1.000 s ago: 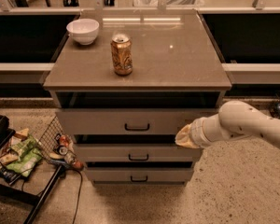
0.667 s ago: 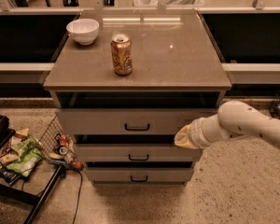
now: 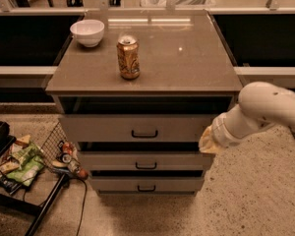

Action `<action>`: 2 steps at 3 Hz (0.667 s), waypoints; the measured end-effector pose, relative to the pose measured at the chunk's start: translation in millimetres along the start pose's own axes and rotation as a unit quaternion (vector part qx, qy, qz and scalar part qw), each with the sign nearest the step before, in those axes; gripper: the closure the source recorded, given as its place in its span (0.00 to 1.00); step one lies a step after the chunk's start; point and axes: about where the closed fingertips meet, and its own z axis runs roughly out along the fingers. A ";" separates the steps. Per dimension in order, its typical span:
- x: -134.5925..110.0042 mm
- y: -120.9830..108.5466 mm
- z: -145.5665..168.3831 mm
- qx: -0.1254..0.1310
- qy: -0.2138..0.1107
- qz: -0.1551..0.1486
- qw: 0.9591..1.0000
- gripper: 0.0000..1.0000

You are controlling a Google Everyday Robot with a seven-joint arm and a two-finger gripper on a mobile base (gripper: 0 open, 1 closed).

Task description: Close top drawer

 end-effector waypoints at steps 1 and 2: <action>44.0 7.6 -59.2 -0.033 0.085 0.022 0.996 1.00; 104.2 64.4 -129.3 -0.055 0.153 0.139 0.977 1.00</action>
Offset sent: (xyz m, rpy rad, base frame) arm -0.1410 -0.2198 0.0929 -0.3262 0.3035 -0.5157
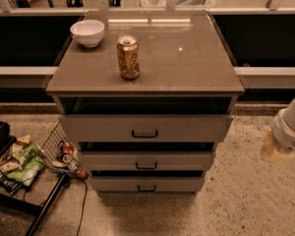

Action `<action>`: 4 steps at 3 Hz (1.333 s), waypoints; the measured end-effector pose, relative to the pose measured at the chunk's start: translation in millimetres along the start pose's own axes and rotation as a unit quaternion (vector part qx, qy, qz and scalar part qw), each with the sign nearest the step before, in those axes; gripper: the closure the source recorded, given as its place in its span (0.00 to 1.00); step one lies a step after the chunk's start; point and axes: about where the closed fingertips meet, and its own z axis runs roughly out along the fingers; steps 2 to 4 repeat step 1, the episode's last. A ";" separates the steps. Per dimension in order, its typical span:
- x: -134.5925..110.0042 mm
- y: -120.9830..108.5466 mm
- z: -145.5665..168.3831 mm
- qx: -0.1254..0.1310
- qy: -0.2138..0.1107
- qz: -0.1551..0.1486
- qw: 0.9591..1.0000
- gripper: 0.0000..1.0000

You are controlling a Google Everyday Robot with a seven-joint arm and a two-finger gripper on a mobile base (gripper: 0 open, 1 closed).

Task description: Close top drawer

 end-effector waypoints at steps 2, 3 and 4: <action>47.2 55.0 -32.7 0.027 0.012 0.102 0.994 1.00; 47.2 55.0 -32.7 0.027 0.012 0.102 0.994 1.00; 47.2 55.0 -32.7 0.027 0.012 0.102 0.994 1.00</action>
Offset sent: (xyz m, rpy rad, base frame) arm 0.0000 0.0000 0.0000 0.0000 0.0000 0.0000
